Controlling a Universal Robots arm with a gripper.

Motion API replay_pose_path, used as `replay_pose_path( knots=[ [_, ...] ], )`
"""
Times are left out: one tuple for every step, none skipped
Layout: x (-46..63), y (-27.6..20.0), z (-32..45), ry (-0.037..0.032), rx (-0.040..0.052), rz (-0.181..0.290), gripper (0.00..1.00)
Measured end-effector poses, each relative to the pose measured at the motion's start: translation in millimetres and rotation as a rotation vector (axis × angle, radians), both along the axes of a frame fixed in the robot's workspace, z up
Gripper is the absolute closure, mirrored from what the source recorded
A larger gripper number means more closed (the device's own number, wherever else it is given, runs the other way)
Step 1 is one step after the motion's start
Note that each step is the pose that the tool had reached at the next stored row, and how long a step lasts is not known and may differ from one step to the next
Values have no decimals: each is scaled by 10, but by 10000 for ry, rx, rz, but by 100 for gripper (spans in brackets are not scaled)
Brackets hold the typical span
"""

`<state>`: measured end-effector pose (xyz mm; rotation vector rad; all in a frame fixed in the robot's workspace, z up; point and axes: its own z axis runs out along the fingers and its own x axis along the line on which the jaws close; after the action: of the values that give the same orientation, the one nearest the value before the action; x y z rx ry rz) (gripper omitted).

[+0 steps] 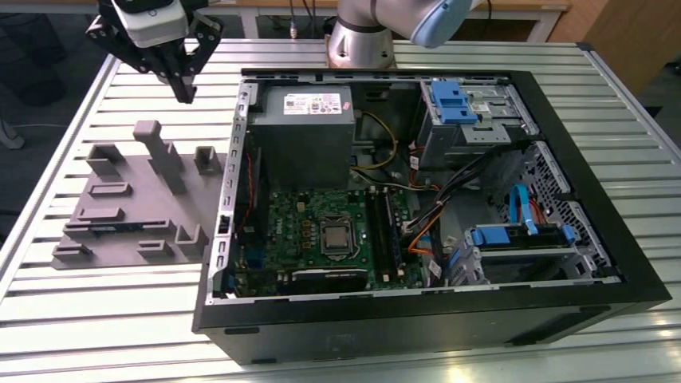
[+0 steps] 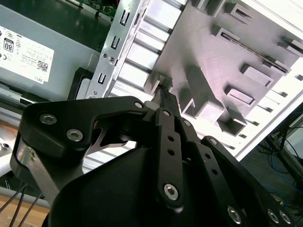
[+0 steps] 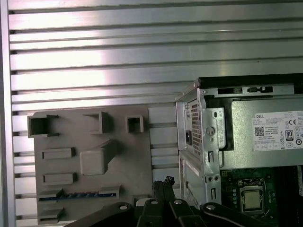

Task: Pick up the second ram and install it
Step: 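Reach for the second ram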

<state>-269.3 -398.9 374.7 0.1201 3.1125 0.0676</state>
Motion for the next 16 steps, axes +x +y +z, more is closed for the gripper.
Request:
replay_pose_path(
  knots=[
    [-3,0,-1,0,0,0,89],
    [-7,0,-1,0,0,0,89],
    [-9,0,-1,0,0,0,89],
    [-11,0,-1,0,0,0,89],
    [-13,0,-1,0,0,1,89],
    [-16,0,-2,0,0,0,89],
    [-18,0,-3,0,0,0,89],
    [-19,0,-3,0,0,0,89],
    [-20,0,-4,0,0,0,89],
    [-25,0,-4,0,0,-1,89],
    [-27,0,-4,0,0,-1,89],
    [-27,0,-5,0,-1,0,89],
    [-28,0,-5,1,-1,1,89],
    [-28,0,-6,1,-1,1,89],
    [-29,0,-8,1,0,0,89],
    [-31,0,-9,1,0,0,89]
  ],
)
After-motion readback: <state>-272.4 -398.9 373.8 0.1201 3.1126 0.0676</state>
